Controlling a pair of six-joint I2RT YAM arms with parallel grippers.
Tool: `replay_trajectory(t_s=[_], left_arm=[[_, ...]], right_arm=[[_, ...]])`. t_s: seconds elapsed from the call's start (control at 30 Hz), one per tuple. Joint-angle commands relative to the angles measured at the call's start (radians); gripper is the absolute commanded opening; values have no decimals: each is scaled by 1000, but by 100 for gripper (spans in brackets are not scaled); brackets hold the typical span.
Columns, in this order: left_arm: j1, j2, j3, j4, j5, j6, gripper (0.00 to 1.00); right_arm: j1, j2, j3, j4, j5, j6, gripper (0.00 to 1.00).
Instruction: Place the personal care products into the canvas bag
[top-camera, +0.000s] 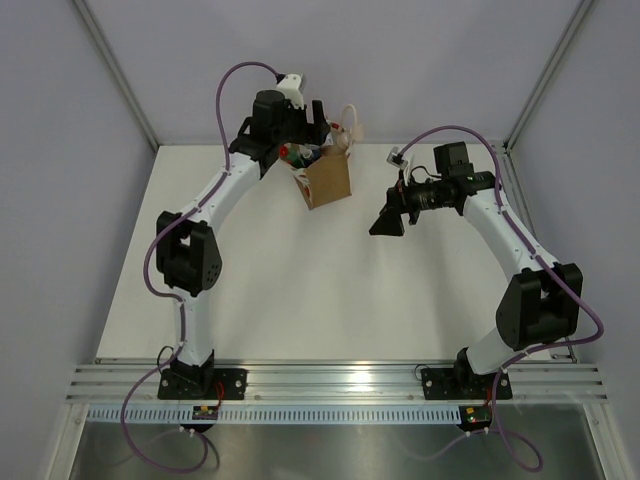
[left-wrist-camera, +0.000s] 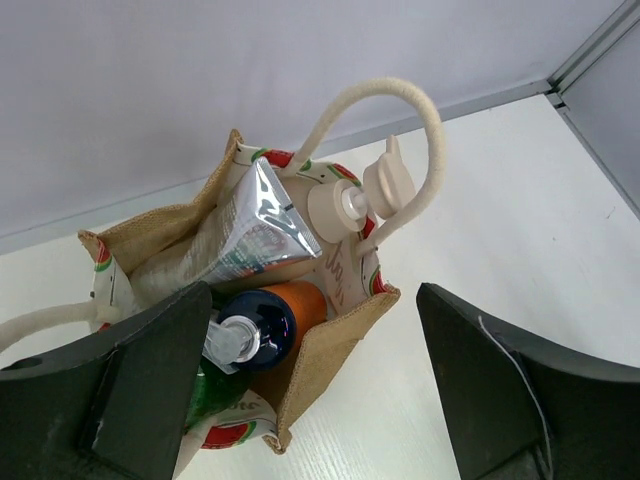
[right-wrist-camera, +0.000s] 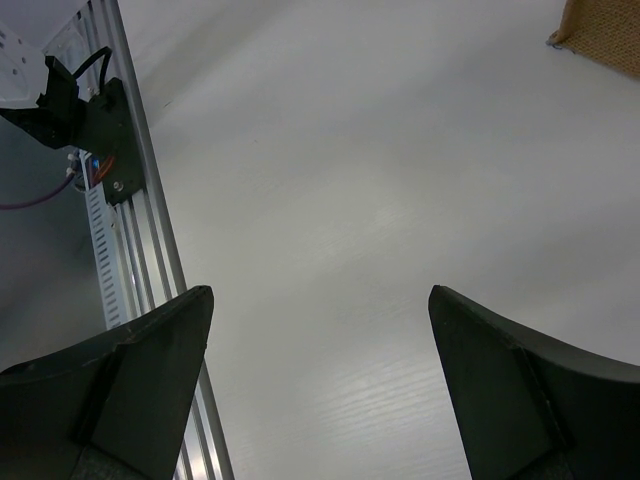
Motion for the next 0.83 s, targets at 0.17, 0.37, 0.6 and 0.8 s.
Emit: replay_trajectory(t_s=[0.17, 0.37, 0.6, 0.8], left_arm=[[17, -314, -96, 30, -14, 35, 99], [19, -792, -572, 26, -61, 4, 99], [23, -1247, -1007, -98, -215, -17, 99], [23, -1430, -1127, -180, -270, -42, 99]], right_arm=[[-6, -95, 43, 177, 598, 308, 100], [-6, -185, 13, 307, 1102, 369, 100], [-6, -254, -24, 265, 1195, 343, 100], [-6, -312, -70, 253, 1165, 357, 100]])
